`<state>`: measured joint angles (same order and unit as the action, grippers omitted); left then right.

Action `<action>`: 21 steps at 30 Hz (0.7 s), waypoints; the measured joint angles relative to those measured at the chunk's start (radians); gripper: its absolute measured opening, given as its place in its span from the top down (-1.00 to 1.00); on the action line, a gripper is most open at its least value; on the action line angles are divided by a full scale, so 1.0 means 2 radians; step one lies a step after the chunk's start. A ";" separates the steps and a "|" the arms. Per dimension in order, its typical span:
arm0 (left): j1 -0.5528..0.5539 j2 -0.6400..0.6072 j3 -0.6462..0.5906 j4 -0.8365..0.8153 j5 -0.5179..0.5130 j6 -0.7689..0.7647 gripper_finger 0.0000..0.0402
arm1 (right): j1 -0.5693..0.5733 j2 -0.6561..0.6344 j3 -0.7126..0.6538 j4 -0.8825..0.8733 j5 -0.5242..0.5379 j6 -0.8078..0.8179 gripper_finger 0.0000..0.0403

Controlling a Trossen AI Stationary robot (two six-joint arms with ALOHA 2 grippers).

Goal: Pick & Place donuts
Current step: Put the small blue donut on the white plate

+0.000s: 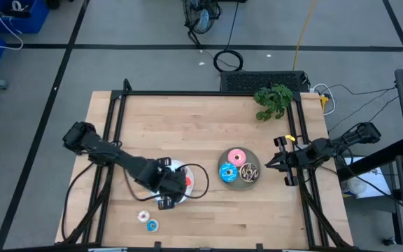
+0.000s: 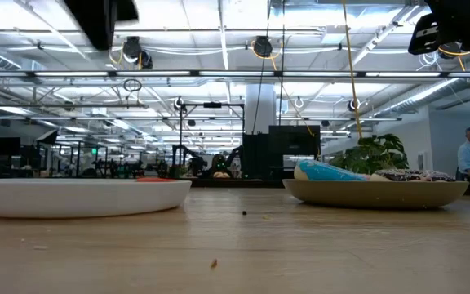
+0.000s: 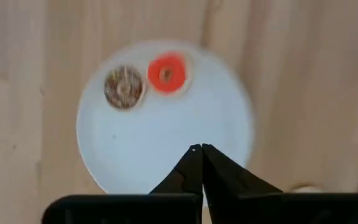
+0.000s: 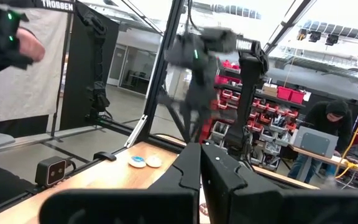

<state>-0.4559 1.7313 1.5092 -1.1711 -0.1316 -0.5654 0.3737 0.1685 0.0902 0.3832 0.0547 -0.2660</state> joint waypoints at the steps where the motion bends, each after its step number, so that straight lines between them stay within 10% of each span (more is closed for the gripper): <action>1: -0.010 0.000 0.020 -0.009 -0.008 -0.010 0.96 | 0.000 0.000 0.000 0.000 0.000 0.000 1.00; 21: -0.202 0.009 0.021 -0.010 -0.046 -0.231 0.94 | 0.000 0.000 0.000 0.005 0.000 0.005 1.00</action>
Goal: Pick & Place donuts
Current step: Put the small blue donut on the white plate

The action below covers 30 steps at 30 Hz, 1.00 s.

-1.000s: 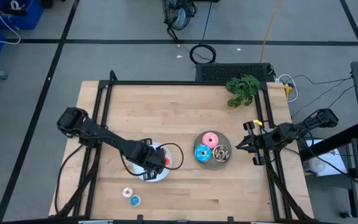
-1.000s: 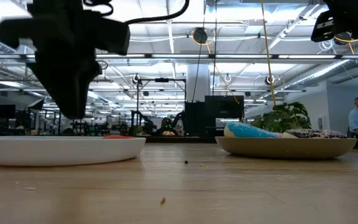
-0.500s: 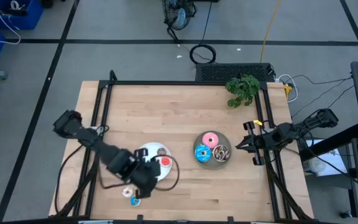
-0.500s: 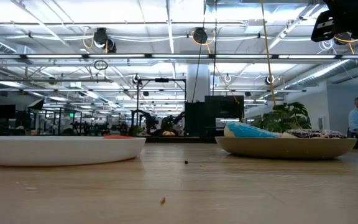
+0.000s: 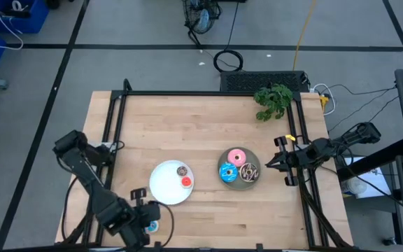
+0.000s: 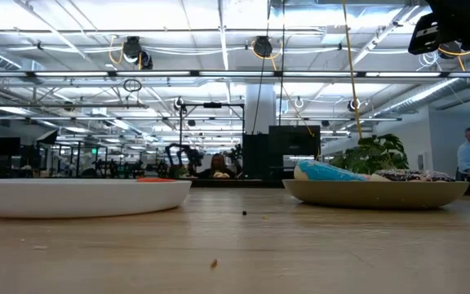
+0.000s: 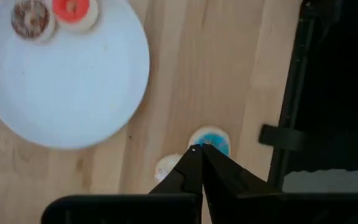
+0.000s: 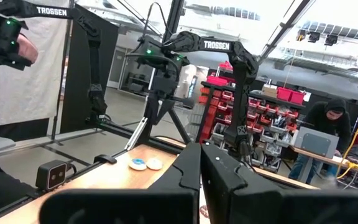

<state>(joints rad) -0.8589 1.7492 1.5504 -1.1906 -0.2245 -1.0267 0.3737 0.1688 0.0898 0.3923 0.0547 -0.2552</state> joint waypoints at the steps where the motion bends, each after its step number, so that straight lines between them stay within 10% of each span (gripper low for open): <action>1: -0.002 0.000 -0.003 0.000 0.000 -0.012 0.95 | 0.000 0.000 0.000 0.000 0.000 0.000 1.00; 14: 0.010 0.031 -0.006 0.018 0.062 -0.034 0.97 | 0.000 0.000 0.000 0.004 0.000 0.000 1.00; 30: 0.005 0.033 -0.006 0.026 -0.003 -0.022 0.75 | 0.000 0.000 0.000 0.004 0.000 -0.002 1.00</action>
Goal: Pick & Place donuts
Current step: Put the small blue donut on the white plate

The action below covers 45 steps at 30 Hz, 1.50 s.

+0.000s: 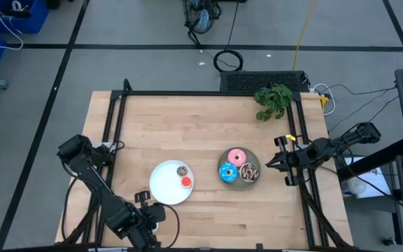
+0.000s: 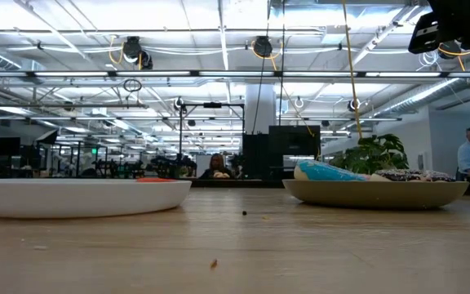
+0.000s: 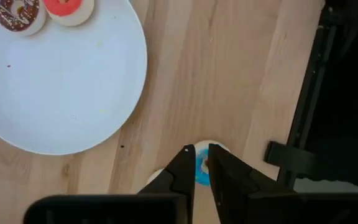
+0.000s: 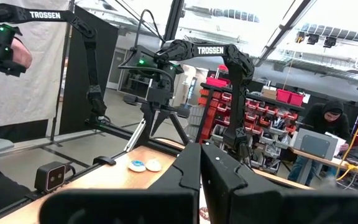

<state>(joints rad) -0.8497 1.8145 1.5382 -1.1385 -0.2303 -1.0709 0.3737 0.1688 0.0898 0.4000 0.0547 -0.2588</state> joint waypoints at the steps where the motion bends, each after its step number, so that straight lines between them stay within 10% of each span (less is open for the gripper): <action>1: 0.000 0.000 0.000 0.000 0.001 -0.002 0.73 | 0.000 0.000 0.000 0.000 0.000 0.000 1.00; 26: 0.010 0.119 0.000 -0.016 0.094 0.051 -0.12 | 0.000 0.001 0.000 -0.001 0.000 -0.001 1.00; 45: 0.006 0.123 -0.003 -0.002 0.089 0.049 -0.18 | 0.000 0.001 0.000 -0.001 0.000 -0.004 1.00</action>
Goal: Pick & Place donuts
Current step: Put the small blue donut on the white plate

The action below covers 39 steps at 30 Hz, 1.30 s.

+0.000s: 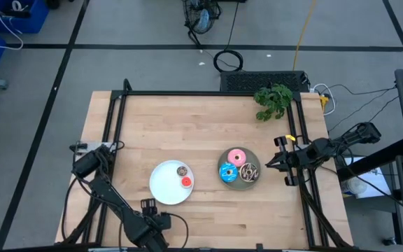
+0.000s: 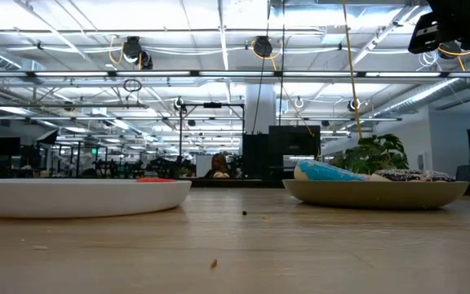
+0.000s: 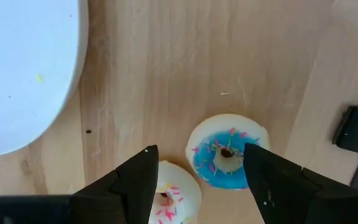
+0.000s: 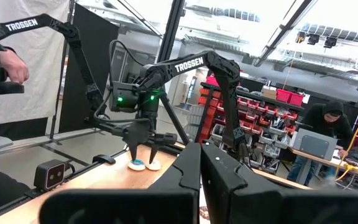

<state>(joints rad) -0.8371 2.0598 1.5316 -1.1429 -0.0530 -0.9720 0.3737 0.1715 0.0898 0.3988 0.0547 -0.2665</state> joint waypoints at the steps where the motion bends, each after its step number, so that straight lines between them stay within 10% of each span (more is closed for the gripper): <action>1: 0.000 0.000 -0.004 0.001 0.000 -0.002 -0.18 | 0.000 0.000 0.000 0.000 0.000 0.000 1.00; 20: -0.001 -0.002 -0.066 0.060 0.026 -0.002 -0.13 | 0.000 0.000 0.000 0.000 0.000 0.000 1.00; 33: 0.019 -0.002 -0.067 0.103 0.042 0.037 0.89 | 0.000 0.000 0.000 0.000 0.000 -0.002 1.00; 39: 0.030 -0.013 -0.069 0.106 0.025 0.042 0.88 | 0.000 0.000 0.000 0.000 0.000 -0.002 1.00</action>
<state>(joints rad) -0.7773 2.0328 1.3930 -0.9317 -0.0024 -0.8889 0.3737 0.1713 0.0898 0.3996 0.0547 -0.2703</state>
